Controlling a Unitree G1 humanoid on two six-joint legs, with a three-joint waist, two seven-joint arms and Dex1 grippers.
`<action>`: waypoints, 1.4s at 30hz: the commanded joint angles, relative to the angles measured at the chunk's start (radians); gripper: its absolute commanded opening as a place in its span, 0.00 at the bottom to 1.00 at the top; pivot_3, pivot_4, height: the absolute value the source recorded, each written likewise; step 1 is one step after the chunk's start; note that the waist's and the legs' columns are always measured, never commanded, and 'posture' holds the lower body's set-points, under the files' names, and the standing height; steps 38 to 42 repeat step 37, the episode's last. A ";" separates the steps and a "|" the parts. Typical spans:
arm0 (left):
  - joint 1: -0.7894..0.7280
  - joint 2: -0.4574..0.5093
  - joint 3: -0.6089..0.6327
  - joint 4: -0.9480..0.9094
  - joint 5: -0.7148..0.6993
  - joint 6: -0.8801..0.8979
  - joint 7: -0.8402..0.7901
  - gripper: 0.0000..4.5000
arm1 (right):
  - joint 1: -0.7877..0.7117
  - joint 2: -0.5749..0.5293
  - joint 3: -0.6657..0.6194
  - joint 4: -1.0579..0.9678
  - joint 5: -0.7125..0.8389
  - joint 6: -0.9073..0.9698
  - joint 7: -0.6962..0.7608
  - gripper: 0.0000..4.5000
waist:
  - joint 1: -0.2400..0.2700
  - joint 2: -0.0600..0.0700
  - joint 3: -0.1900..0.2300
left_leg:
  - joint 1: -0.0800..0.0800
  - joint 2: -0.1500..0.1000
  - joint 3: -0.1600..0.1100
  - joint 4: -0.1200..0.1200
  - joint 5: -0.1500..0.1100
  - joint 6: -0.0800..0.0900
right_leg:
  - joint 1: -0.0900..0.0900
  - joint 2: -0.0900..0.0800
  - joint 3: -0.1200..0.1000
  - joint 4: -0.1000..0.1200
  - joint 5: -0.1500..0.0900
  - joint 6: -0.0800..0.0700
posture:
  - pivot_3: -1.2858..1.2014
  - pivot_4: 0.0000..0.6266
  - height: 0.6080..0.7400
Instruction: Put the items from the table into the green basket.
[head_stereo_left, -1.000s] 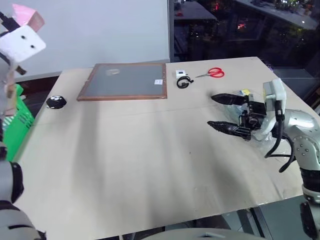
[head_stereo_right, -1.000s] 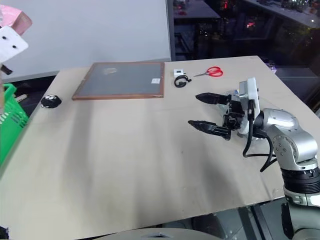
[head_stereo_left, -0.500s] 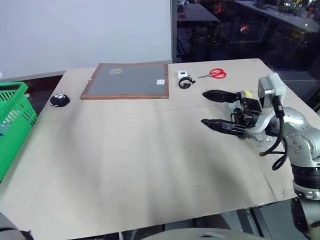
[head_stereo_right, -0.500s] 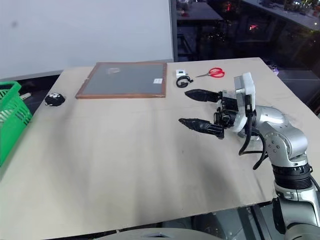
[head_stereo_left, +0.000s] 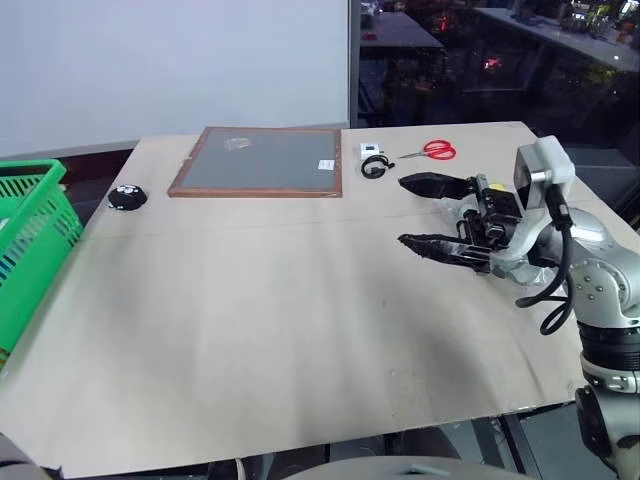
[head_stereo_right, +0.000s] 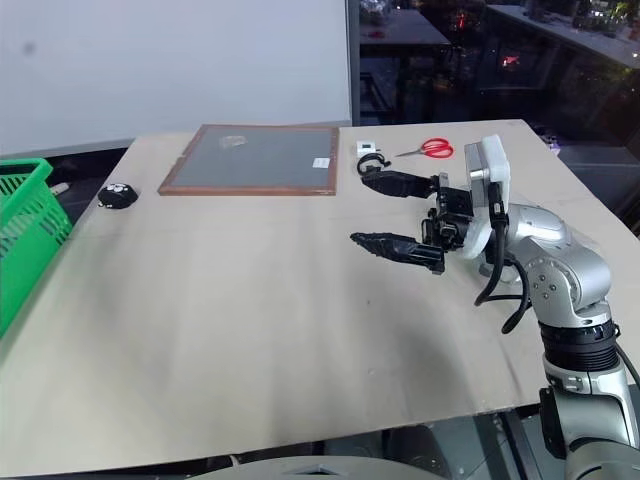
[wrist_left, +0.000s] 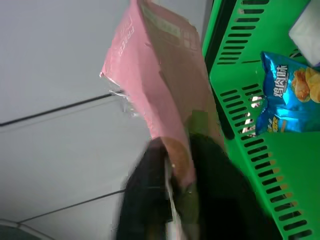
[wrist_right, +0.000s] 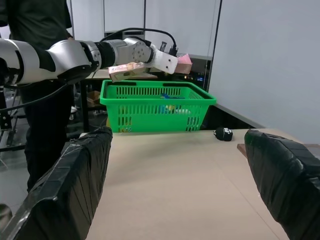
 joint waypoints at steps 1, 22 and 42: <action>-0.018 0.038 0.015 0.001 0.006 0.010 0.028 0.68 | -0.015 0.000 -0.012 -0.014 0.001 -0.016 0.008 1.00 | 0.002 0.000 0.000 | 0.000 0.000 0.000 0.000 0.000 0.000 | 0.000 0.000 0.000 0.000 0.000 0.000 | 0.52 0.00 1.00; 0.322 -0.409 0.620 -0.629 -0.910 0.184 -0.410 0.98 | 0.087 -0.029 0.029 0.118 -0.208 -0.174 0.051 1.00 | 0.028 0.000 -0.003 | 0.000 0.000 0.001 0.005 0.000 0.000 | 0.002 -0.003 -0.003 0.002 0.003 -0.004 | 0.53 0.00 1.00; 0.947 -0.905 0.467 -1.306 -1.037 0.359 -0.312 0.98 | 0.393 0.098 0.074 0.279 -0.593 -0.500 -0.270 1.00 | 0.001 0.006 -0.005 | 0.019 0.000 0.010 0.003 0.000 0.000 | 0.015 -0.002 0.005 0.003 0.002 -0.004 | 0.49 0.00 1.00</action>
